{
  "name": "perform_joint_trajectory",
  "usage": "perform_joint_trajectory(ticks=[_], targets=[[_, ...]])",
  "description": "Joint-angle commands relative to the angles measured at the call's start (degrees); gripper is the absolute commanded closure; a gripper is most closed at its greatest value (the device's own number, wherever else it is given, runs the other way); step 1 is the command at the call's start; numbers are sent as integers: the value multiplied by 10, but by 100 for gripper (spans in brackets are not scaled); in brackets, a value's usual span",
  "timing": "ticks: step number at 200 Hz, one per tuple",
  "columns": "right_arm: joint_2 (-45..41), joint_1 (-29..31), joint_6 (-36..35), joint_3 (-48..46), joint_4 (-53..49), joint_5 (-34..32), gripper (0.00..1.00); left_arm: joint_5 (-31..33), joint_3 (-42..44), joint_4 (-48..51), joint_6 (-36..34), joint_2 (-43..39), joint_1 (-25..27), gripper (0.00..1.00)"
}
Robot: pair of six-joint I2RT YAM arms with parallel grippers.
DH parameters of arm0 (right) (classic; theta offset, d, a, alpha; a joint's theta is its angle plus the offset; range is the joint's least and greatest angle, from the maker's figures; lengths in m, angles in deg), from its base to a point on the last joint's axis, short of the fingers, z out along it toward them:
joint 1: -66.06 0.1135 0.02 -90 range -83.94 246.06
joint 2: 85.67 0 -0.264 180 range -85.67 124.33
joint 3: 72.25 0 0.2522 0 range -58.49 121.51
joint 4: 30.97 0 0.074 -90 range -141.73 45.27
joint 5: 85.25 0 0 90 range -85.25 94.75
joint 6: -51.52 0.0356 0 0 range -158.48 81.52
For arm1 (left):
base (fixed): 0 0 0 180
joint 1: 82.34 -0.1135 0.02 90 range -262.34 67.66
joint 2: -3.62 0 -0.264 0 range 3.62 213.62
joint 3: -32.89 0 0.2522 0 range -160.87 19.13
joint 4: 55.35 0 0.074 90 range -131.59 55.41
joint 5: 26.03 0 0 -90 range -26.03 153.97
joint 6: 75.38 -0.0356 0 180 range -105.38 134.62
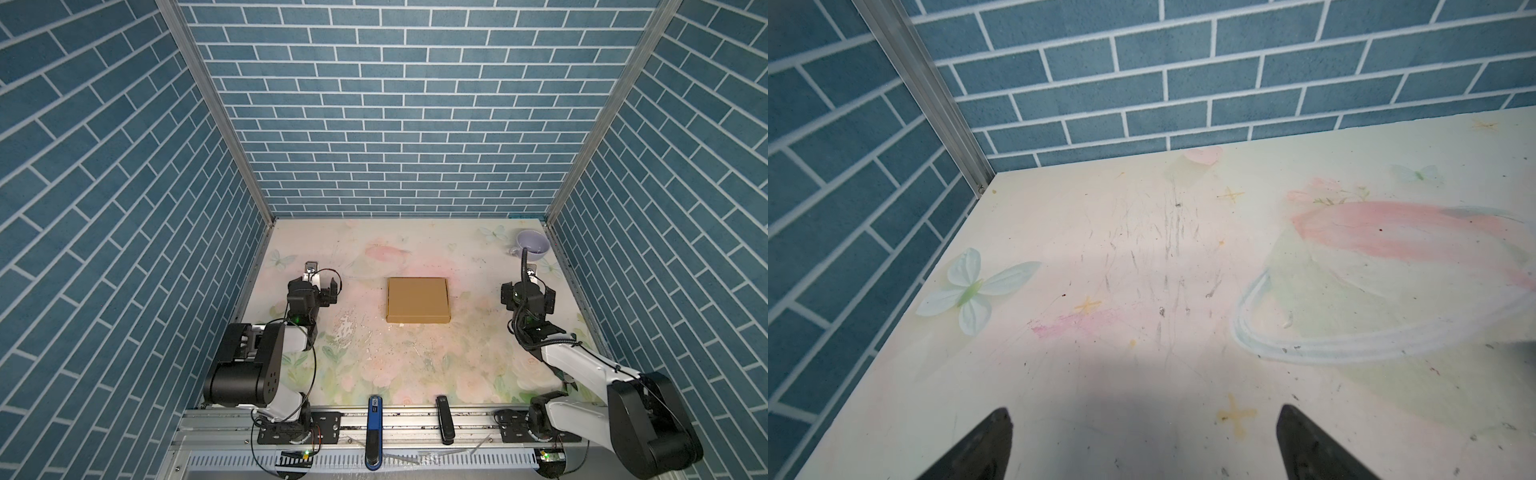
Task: Fold the paper box
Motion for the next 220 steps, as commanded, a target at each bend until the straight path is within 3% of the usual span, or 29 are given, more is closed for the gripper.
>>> perform_joint_trajectory(ticks=[1,51,59,102,143,177,197,208,220], targets=[[51,-19,-37,-13,98,7,1,2,-2,10,-2,2,-3,0],[164,-70,-60,10,233,64,1,1,-2,11,-2,1,-3,0],[153,-78,-43,22,183,78,1,1,-2,10,-2,1,-3,1],[134,-96,-39,-45,286,134,1,1,-2,10,-2,2,-3,0],[137,-104,-40,-30,259,167,1,1,-2,11,-2,2,-3,0],[137,-124,-38,-23,239,237,1,2,-2,11,-2,2,-3,0],[144,-146,-32,-41,270,298,1,1,-2,11,-2,2,-3,0],[186,-154,-37,-59,355,338,1,1,-2,10,-2,2,-3,0],[163,-155,-36,-37,278,334,1,1,-2,10,-2,1,-3,0]])
